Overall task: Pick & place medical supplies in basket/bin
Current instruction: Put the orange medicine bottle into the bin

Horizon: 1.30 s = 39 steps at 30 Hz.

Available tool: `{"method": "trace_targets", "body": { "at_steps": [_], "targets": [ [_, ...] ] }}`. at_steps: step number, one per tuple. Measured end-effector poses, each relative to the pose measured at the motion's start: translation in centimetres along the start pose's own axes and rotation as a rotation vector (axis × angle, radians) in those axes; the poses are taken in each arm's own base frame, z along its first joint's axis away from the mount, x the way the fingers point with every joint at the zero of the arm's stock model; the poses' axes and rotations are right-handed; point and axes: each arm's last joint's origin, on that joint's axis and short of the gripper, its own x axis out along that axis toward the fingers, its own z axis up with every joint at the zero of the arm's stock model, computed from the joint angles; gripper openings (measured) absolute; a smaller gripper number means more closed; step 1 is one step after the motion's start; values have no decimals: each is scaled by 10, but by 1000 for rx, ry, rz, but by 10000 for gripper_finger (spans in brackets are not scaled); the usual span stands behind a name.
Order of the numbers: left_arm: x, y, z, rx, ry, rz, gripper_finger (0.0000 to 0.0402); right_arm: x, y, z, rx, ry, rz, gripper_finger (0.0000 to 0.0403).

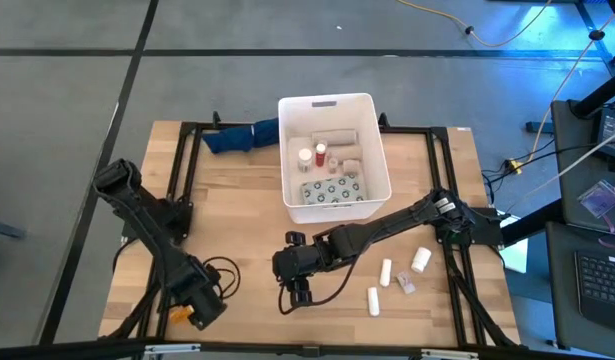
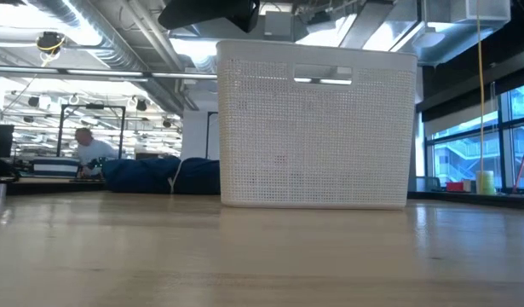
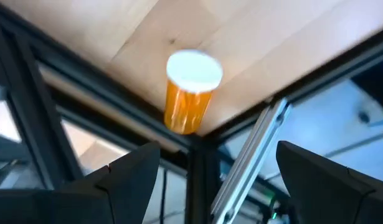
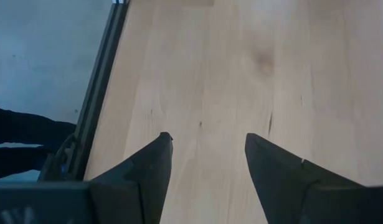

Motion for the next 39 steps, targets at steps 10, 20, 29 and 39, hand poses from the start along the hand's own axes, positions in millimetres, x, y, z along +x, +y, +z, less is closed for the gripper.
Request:
{"method": "trace_targets", "body": {
  "at_steps": [10, 20, 29, 39],
  "targets": [
    [-1, -10, 0, -46, -25, -101, 313, 0, 0, 0, -27, 0, 0, 204],
    [3, -9, -3, -51, -43, -78, 313, 0, 0, 0, -28, -1, 0, 204],
    [39, -17, -1, -73, -30, 64, 301, 0, 0, 0, -28, -1, -1, 204],
    [77, -23, 9, -100, 12, 205, 292, 0, 0, 0, -27, -3, -1, 204]
  ]
}}
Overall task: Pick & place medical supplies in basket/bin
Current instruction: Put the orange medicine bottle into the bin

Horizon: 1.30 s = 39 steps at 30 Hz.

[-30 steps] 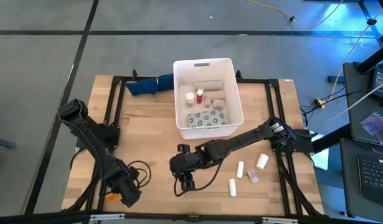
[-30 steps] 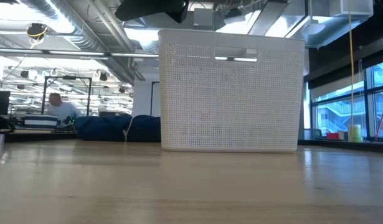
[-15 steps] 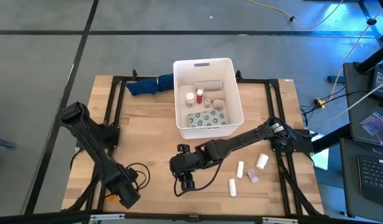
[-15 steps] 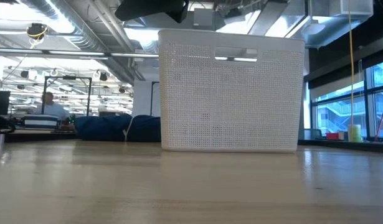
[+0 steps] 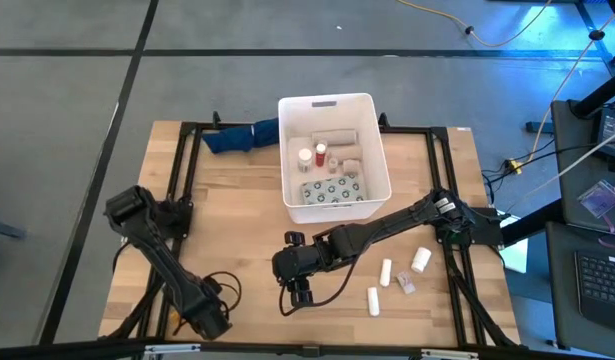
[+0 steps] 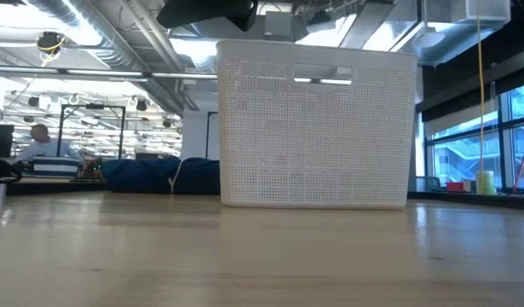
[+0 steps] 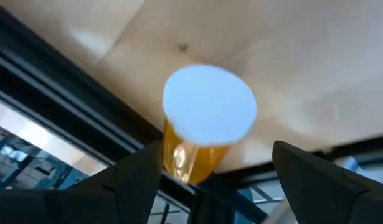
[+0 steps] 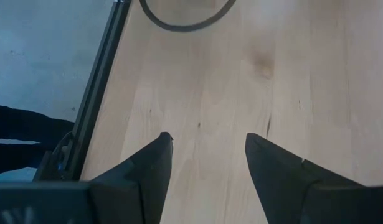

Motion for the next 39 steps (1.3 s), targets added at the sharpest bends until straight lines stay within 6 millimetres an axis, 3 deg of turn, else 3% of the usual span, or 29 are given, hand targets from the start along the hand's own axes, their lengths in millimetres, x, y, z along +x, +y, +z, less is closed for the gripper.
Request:
{"method": "trace_targets", "body": {
  "at_steps": [8, 19, 25, 31, 39],
  "targets": [
    [11, -4, 5, 39, -5, 40, 263, 0, 0, 0, 4, 0, 0, 204],
    [12, -4, 6, 130, -34, 38, 196, 0, 0, 0, 4, 0, 1, 204],
    [8, -4, 6, 166, -61, 24, 182, 0, 0, -2, -1, 20, -4, 204],
    [-20, 2, 1, 169, -199, -101, 182, -13, -2, -6, -25, 107, -22, 204],
    [-95, 14, 7, 279, -436, -509, 182, -38, 0, 9, -263, 46, -54, 204]
  ]
}}
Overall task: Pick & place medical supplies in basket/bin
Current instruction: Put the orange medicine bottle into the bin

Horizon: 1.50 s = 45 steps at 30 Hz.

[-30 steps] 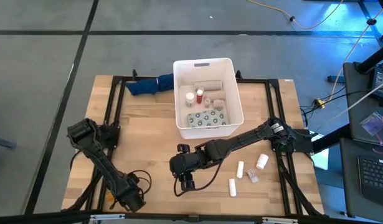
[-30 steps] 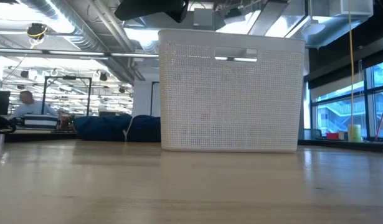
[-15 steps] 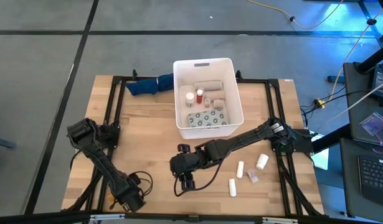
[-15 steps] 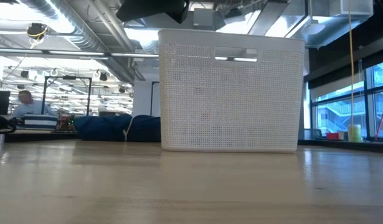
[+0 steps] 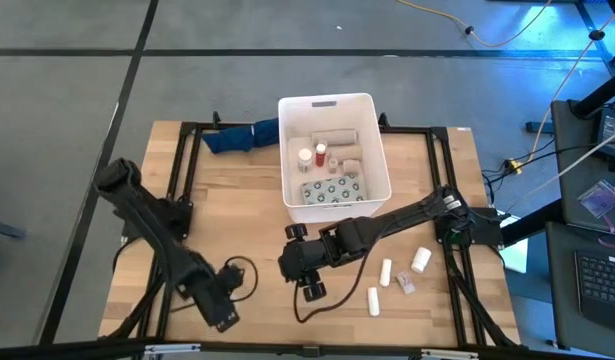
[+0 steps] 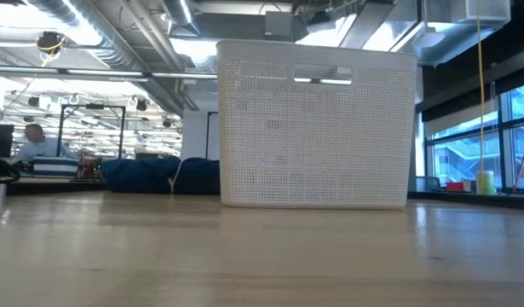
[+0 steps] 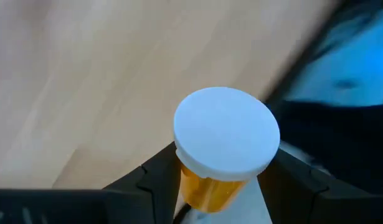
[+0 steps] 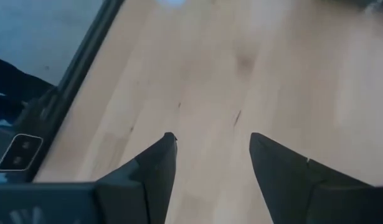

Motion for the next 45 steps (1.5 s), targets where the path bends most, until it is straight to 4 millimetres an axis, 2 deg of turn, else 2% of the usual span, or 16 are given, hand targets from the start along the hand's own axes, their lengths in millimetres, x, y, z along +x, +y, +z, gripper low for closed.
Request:
{"method": "trace_targets", "body": {
  "at_steps": [5, 10, 15, 20, 27, 32, 35, 39, 41, 45],
  "targets": [
    [-43, -9, 27, 187, -211, -274, 182, -15, -2, 13, -79, -63, -8, 204],
    [-75, -10, 50, 394, -366, -417, 182, -38, -3, 30, -179, -158, -21, 204],
    [-91, -7, 71, 560, -508, -449, 182, -58, -5, 43, -246, -234, -25, 204],
    [-99, -6, 89, 709, -545, -519, 182, -78, -6, 52, -276, -307, 16, 204],
    [-104, -1, 107, 846, -538, -586, 182, -104, -11, 53, -139, -360, 41, 204],
    [-112, 5, 126, 939, -648, -580, 183, -106, -10, 52, -50, -351, 86, 204],
    [-122, 11, 136, 1012, -743, -556, 183, -108, -12, 51, 44, -339, 41, 204],
    [-139, 28, 140, 1089, -804, -509, 182, -120, -16, 50, 98, -352, -52, 204],
    [-149, 37, 140, 1085, -809, -501, 182, -127, -18, 51, 107, -374, -79, 204],
    [-167, 51, 139, 1071, -878, -487, 183, -131, -26, 53, 158, -405, -147, 204]
  ]
}}
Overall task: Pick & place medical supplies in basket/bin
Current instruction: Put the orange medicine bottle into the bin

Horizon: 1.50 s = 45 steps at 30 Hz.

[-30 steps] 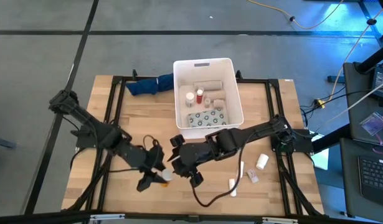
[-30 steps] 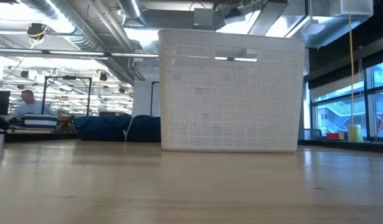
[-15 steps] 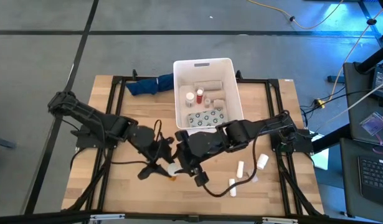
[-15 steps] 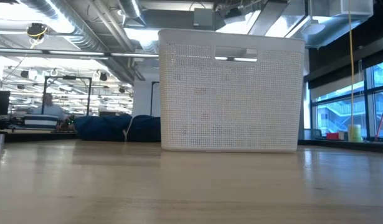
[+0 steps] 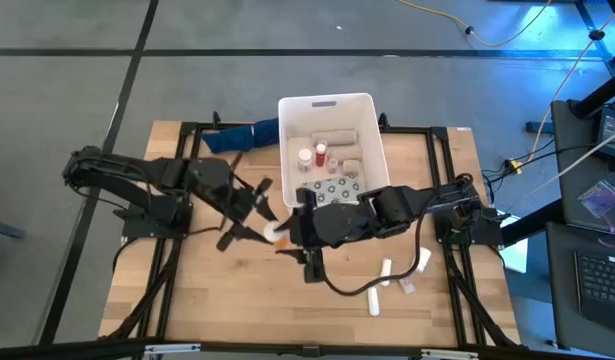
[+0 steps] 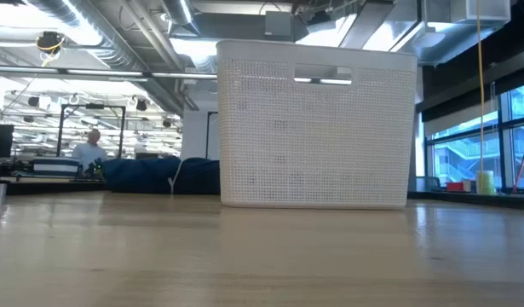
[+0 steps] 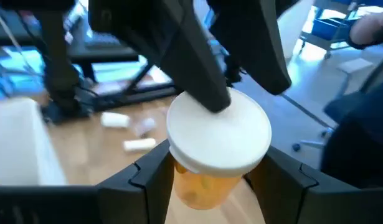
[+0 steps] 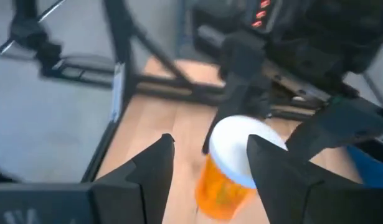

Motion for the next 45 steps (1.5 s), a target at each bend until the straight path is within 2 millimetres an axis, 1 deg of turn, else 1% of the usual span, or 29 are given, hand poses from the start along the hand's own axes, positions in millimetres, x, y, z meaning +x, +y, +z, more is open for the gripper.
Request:
{"method": "trace_targets", "body": {
  "at_steps": [2, 4, 8, 13, 17, 20, 23, 25, 28, 30, 34, 38, 41, 45],
  "targets": [
    [-5, 3, 4, 52, -36, 42, 182, 1, -6, 3, 22, -29, -82, 204],
    [-11, 4, 7, 117, -48, 128, 183, 1, -12, 6, 36, -60, -163, 204],
    [-15, 7, 8, 203, -41, 289, 182, 2, -19, 8, 38, -87, -270, 204],
    [-17, 8, 9, 261, -29, 331, 182, 4, -27, 8, 44, -82, -290, 204],
    [-19, 10, 9, 266, -18, 380, 182, 5, -31, 8, 21, -80, -300, 204],
    [-20, 12, 7, 226, -3, 377, 182, 1, -32, 10, -25, -83, -305, 204],
    [-23, 11, 1, 180, 42, 325, 182, -9, -33, 14, -45, -98, -304, 204],
    [-24, 11, 0, 146, 51, 300, 182, -18, -35, 17, 3, -126, -316, 204],
    [-26, 10, 2, 121, 22, 274, 182, -25, -39, 18, 160, -142, -314, 204],
    [-27, 10, 4, 128, 3, 275, 182, -26, -40, 15, 235, -124, -291, 204],
    [-30, 9, 7, 143, -21, 283, 182, -33, -37, 12, 305, -87, -231, 204],
    [-32, 13, 7, 147, -19, 314, 182, -47, -31, 10, 281, -52, -228, 204],
    [-33, 15, 11, 155, -57, 335, 182, -50, -28, 3, 258, 12, -252, 204],
    [-37, 18, 17, 165, -116, 379, 182, -50, -19, -9, 246, 113, -270, 204]
  ]
}}
